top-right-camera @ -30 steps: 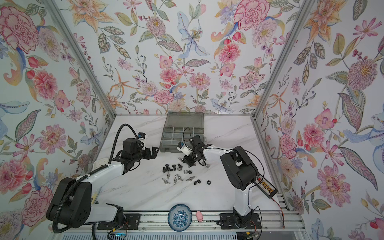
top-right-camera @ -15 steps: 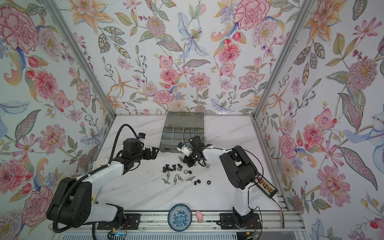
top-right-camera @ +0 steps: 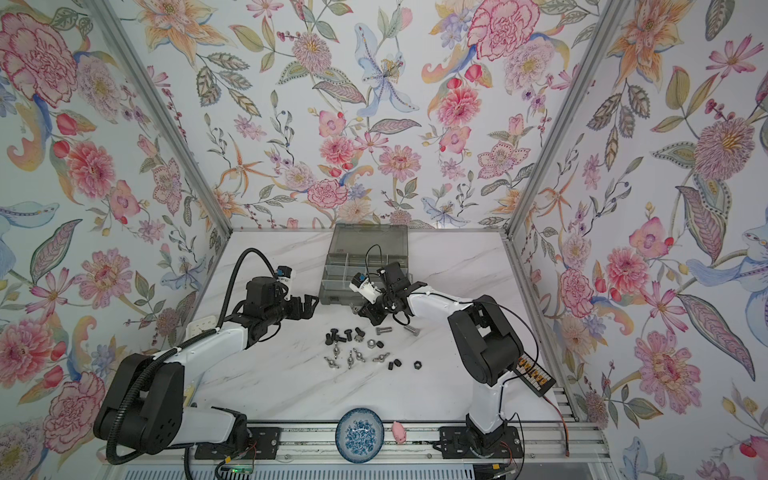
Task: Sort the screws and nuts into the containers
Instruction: 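Lift the wing nut with the right gripper and carry it over the organizer box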
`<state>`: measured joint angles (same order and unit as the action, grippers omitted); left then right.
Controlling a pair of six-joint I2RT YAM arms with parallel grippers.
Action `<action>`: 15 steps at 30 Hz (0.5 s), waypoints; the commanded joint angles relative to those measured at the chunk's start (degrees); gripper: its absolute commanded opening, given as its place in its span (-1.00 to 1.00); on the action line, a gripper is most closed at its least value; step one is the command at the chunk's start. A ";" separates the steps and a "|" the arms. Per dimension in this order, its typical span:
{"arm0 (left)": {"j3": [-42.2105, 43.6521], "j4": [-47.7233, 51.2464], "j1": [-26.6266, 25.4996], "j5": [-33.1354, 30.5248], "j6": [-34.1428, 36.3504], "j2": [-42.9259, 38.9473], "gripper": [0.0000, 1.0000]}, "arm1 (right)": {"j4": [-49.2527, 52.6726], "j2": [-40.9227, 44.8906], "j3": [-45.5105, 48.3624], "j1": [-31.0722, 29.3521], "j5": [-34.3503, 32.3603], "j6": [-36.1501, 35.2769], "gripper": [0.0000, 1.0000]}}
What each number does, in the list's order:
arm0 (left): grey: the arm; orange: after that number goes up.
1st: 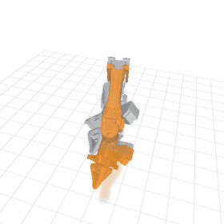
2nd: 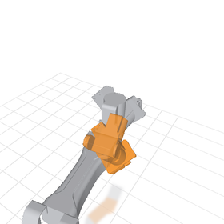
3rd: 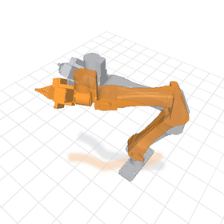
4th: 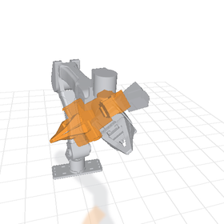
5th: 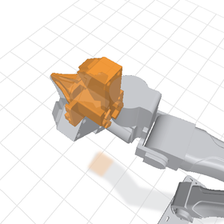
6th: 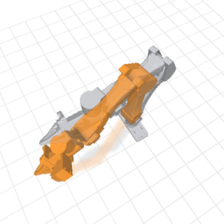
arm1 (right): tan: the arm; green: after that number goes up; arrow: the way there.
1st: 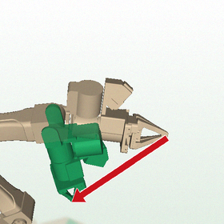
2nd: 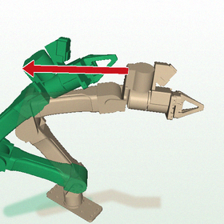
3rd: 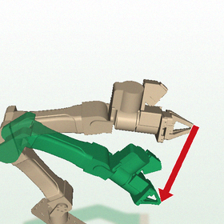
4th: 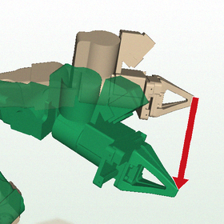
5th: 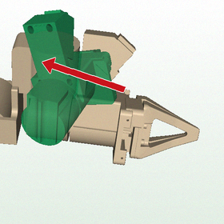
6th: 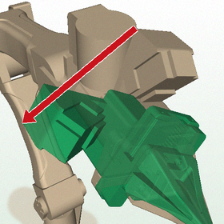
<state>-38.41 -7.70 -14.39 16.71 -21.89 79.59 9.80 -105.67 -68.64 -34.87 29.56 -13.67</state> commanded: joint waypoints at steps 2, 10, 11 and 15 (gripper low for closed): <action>0.03 -0.52 0.89 2.16 0.44 -1.63 0.99 | -1.08 1.96 -5.01 -0.11 2.19 1.03 -1.00; 0.36 0.09 1.11 2.76 0.49 -1.79 0.99 | -2.57 -7.70 -19.49 -0.37 -5.21 3.34 -1.00; 0.27 0.36 1.15 2.70 0.44 -1.74 0.99 | -3.71 -8.89 -20.96 -0.50 -6.70 4.27 -1.00; -0.13 1.20 1.25 2.39 0.71 -2.01 0.99 | -7.01 -13.16 -25.38 -1.06 -10.15 6.75 -1.00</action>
<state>-38.41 -7.55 -13.82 18.09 -21.89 78.74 5.21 -116.16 -91.42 -35.20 23.29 -9.80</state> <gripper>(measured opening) 0.994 0.056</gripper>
